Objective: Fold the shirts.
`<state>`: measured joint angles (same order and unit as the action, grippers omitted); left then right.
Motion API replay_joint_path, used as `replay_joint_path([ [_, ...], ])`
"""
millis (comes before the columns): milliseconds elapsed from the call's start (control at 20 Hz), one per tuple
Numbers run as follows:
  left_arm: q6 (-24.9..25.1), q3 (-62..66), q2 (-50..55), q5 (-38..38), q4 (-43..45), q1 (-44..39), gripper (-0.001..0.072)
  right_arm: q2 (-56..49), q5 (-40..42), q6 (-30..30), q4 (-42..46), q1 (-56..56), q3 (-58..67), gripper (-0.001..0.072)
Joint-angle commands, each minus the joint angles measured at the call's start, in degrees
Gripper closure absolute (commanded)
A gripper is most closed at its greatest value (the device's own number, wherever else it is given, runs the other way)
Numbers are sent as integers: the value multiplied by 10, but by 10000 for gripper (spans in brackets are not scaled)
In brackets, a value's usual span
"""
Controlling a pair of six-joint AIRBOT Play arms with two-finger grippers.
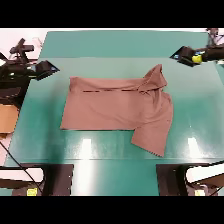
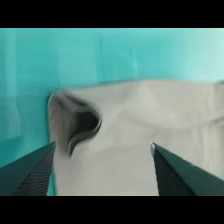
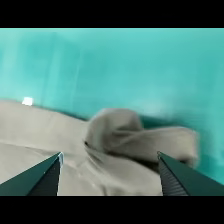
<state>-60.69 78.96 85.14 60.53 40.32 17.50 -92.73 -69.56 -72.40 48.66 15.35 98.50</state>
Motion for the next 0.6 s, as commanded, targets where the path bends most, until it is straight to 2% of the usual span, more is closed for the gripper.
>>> replay_joint_path([
  [0, 39, -30, -51, 95, 0, 51, 7, 92, -39, 1, 21, 64, -92, 55],
  [100, 41, -95, -109, 89, 5, 59, 7, 156, -27, 11, 21, 87, -187, 56],
  [300, 30, -245, -209, 120, 76, 59, 6, 273, -3, 16, 25, 97, -368, 56],
  [550, 22, -393, -233, 114, 89, 59, 4, 379, 41, 15, 24, 96, -538, 57],
])
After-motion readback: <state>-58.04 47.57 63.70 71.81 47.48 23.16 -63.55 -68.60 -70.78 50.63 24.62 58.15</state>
